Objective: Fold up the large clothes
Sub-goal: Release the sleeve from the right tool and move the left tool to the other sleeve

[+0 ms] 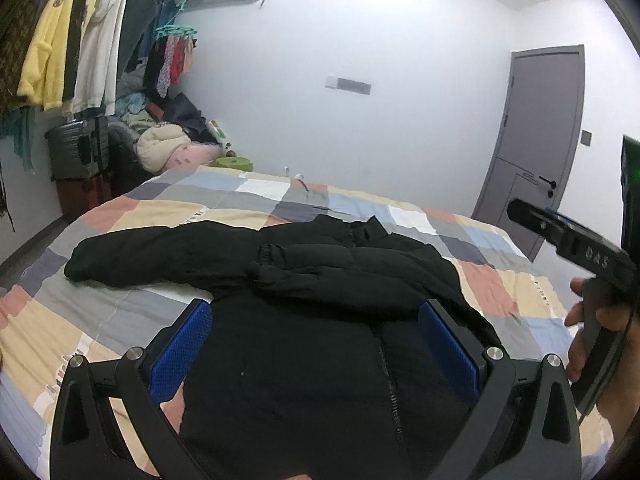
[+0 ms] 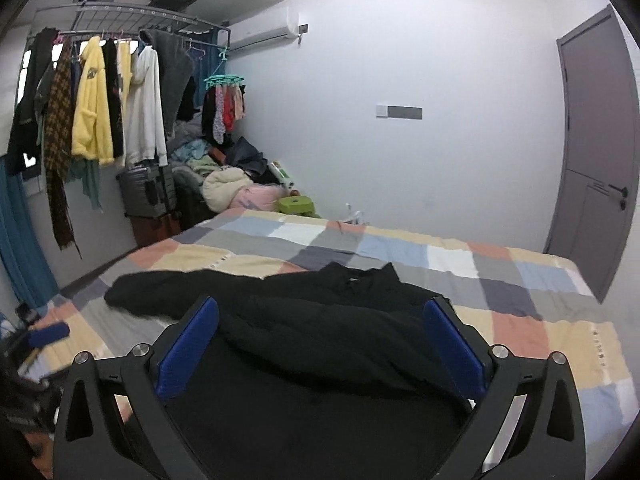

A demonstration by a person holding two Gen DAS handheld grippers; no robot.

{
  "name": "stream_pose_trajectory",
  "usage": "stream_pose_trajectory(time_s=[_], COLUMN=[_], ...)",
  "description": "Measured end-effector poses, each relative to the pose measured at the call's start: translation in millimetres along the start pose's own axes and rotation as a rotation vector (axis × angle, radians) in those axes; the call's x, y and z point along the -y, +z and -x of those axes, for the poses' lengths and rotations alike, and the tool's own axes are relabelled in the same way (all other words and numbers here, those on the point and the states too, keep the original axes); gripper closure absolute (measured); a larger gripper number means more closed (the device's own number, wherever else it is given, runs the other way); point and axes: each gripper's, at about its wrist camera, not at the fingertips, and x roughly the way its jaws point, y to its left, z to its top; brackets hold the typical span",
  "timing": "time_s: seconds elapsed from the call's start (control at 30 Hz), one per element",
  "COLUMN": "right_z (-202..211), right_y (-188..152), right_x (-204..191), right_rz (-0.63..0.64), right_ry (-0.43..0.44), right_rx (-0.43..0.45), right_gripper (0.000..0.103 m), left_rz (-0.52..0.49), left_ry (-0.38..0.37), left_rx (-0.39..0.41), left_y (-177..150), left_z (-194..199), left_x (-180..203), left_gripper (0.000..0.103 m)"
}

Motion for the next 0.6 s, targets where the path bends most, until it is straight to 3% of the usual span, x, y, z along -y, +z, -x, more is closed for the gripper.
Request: stream_pose_trajectory(time_s=[0.6], right_z=[55.0], right_y=[-102.3], right_x=[39.2], right_rz=[-0.091], right_ry=[-0.059], right_rx=[-0.010], right_gripper=[0.000], left_rz=[-0.027], left_ry=[-0.054], left_rx=[0.028], left_y=[-25.3], left_z=[-7.6], left_x=[17.6], left_gripper=[0.000])
